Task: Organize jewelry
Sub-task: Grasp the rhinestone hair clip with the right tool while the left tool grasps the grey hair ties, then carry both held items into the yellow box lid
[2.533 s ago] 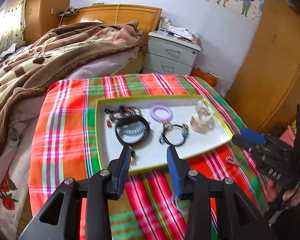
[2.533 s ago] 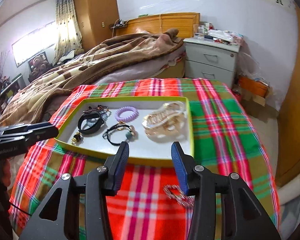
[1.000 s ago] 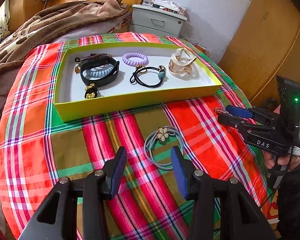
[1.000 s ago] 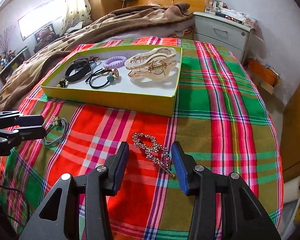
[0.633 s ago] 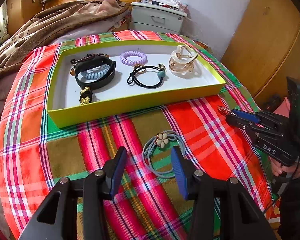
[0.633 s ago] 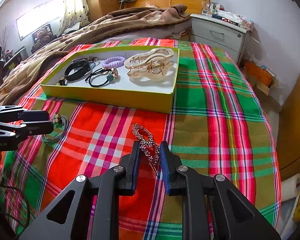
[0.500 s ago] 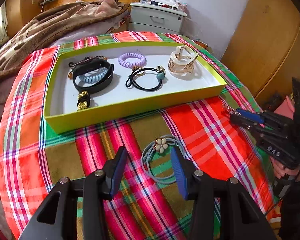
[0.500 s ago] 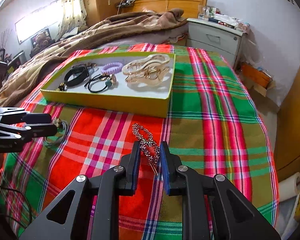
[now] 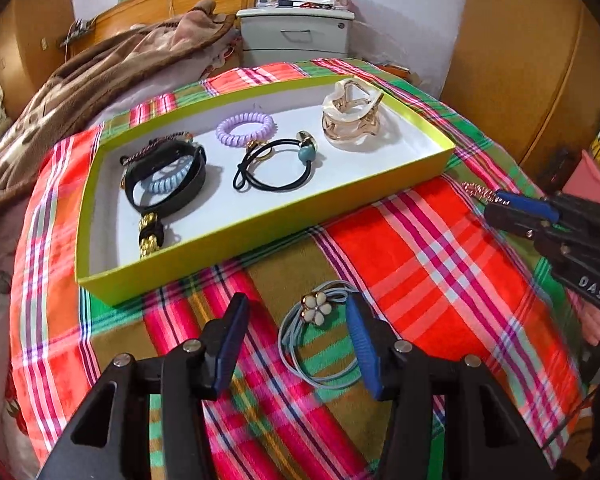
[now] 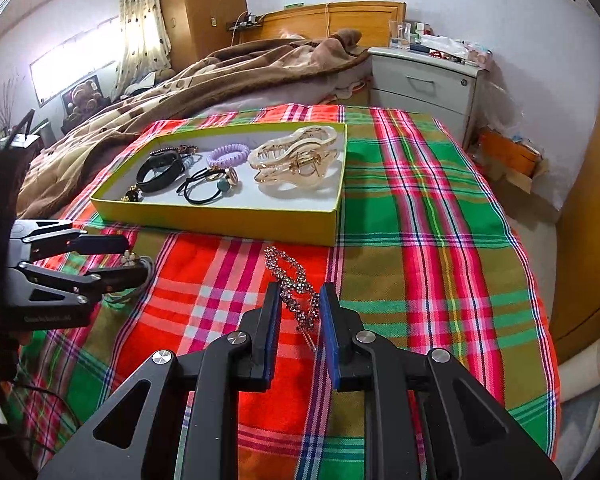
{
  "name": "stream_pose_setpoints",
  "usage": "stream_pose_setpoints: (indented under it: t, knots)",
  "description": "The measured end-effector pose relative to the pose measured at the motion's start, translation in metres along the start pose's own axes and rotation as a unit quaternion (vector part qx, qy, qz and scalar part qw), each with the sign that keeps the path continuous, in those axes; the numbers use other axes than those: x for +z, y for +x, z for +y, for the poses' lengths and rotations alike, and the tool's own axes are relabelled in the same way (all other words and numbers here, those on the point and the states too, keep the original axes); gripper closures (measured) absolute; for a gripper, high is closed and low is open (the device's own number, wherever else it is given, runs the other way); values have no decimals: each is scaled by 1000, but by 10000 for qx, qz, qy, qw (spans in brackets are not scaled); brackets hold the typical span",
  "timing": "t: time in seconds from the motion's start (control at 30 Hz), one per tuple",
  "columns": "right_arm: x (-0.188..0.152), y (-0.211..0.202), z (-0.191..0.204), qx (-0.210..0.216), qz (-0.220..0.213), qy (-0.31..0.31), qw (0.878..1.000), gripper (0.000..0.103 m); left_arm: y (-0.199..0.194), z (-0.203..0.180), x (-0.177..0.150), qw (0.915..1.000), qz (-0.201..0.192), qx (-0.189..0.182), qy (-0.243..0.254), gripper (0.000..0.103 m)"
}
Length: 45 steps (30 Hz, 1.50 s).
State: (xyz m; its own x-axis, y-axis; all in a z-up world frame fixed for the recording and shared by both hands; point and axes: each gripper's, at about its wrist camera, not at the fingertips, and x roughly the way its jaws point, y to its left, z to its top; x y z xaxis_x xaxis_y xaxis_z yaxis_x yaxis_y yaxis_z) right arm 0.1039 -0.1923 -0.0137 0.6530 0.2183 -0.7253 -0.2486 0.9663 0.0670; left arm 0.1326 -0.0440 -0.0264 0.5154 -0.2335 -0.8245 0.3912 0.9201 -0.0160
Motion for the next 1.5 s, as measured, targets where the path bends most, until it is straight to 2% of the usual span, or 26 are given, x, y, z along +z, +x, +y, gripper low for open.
stream_pose_setpoints:
  t: [0.17,0.23,0.3,0.4,0.67,1.03,1.5]
  knots:
    - [0,-2,1,17,-27,39,10000,83,2,1,4,10000,-11,11,-15,52]
    - [0,-3,1,0,-37,38,10000,83,1,1,4,9999,-22,94,-37,60]
    - [0,-4,1,0,-45,38,10000,83,0,3,3,9999,-30,82,-69,77]
    - [1,-7,3,-7,-67,26,10000,83,-1,5,2,9999,-20,22,-136,86]
    - [4,-11,10,-52,-112,-14,9999,83,-9,9,0,9996,-110,-71,-251,86]
    - [10,-22,25,-43,-265,-174,9995,83,-39,15,4,9982,-483,-81,-356,86]
    - [41,-30,42,55,-622,-281,9977,83,-69,40,30,9945,-909,69,-507,86]
